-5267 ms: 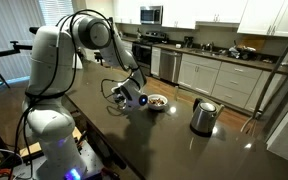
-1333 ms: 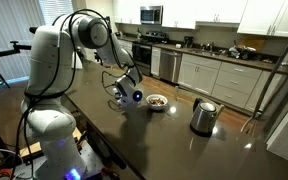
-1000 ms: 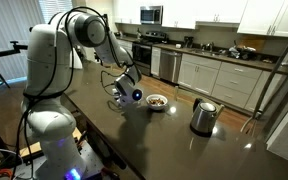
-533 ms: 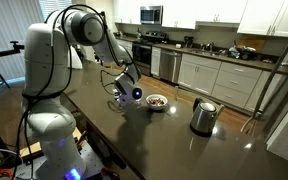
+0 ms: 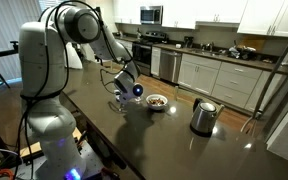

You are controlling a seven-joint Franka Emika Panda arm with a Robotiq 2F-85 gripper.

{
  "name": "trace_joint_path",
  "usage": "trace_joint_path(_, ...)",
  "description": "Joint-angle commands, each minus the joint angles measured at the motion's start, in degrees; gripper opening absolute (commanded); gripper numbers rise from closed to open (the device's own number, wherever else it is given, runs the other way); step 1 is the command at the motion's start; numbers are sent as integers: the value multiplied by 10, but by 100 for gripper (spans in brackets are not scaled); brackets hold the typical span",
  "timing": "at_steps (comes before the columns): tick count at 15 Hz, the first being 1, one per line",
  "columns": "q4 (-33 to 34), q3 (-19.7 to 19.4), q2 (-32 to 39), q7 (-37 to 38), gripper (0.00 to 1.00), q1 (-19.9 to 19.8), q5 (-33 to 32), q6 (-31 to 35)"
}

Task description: Pour the contents from the white cup into the white bowl

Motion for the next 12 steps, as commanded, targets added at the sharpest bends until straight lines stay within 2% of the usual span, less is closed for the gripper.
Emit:
trace_joint_path(1, -23, 0, -43, 34, 4, -5, -20, 10)
trace_joint_path(6, -29, -4, -52, 28, 4, -11, -30, -4)
trace_joint_path(12, -33, -10, -60, 51, 4, -10, -67, 15)
